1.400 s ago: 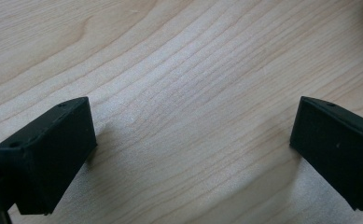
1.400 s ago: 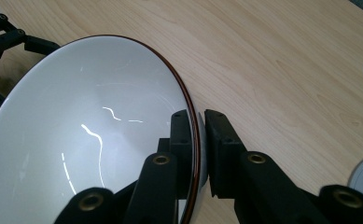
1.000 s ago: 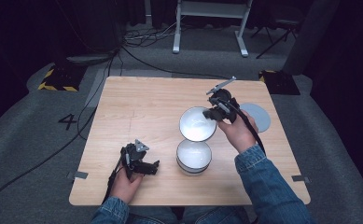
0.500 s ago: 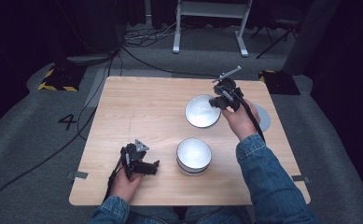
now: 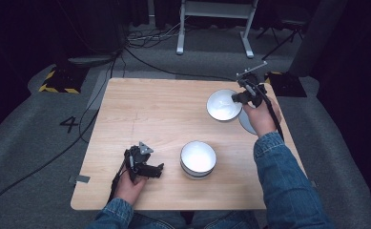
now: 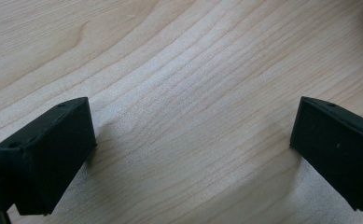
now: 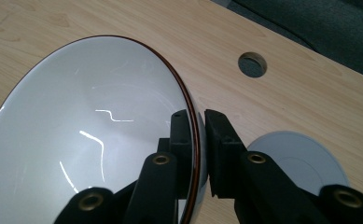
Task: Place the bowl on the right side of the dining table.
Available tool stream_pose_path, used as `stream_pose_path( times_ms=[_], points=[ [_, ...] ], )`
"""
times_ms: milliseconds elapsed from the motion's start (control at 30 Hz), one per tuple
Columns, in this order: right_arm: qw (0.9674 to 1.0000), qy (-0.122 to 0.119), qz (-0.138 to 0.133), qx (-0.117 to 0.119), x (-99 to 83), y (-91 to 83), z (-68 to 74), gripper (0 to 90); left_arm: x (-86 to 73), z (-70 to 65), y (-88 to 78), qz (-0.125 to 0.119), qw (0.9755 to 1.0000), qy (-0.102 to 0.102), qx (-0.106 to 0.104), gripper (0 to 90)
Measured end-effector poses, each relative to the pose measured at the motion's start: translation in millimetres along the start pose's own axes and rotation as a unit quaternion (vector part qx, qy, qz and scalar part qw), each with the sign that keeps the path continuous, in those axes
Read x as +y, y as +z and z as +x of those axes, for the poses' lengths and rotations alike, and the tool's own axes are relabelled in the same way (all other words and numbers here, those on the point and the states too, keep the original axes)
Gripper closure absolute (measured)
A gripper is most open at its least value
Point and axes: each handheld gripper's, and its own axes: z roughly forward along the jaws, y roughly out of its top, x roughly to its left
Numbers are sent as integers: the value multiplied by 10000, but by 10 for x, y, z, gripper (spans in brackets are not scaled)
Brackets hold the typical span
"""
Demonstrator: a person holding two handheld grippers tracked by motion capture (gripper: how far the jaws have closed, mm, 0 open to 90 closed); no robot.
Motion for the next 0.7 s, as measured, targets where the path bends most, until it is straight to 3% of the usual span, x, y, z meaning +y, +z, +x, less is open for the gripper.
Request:
stream_pose_path(
  times_ms=[533,700],
  points=[
    [9977,567,10,-366,-193,-89,-512,823,43,1,40,2,10000,-20,-50,1],
    [9960,600,187,-636,-212,-32,-620,823,44,2,41,-7,10000,-18,-42,1]
  ],
)
